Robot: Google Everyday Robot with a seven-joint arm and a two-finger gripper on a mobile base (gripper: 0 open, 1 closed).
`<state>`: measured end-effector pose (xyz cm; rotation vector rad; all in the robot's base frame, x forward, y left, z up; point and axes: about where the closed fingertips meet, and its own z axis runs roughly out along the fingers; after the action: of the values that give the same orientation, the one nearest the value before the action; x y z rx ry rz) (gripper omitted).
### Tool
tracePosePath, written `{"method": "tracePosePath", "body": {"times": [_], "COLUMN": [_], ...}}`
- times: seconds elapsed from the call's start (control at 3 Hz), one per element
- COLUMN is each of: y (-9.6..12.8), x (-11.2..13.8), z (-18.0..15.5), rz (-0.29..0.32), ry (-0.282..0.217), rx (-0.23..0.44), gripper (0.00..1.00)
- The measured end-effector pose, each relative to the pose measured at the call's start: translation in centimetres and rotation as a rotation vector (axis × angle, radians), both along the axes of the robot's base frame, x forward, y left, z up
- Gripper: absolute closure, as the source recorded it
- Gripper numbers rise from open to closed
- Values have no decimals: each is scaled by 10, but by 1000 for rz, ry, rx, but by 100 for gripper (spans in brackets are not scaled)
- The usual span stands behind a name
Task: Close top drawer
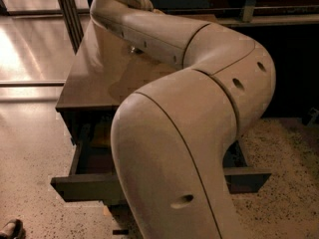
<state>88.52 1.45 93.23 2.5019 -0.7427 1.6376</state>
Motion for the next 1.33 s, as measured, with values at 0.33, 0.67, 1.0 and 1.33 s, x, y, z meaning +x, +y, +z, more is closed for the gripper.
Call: {"method": "tracePosePath", "body": {"times": [0.33,0.67,1.0,1.33], "y": [0,-8,-17,-22], "x": [0,0,3,5], "z": [0,1,5,8], "rz": [0,-26,-65,-90], "ry": [0,-2,-28,-44], "rx": [0,123,334,530], "gripper": [0,0,0,0]}}
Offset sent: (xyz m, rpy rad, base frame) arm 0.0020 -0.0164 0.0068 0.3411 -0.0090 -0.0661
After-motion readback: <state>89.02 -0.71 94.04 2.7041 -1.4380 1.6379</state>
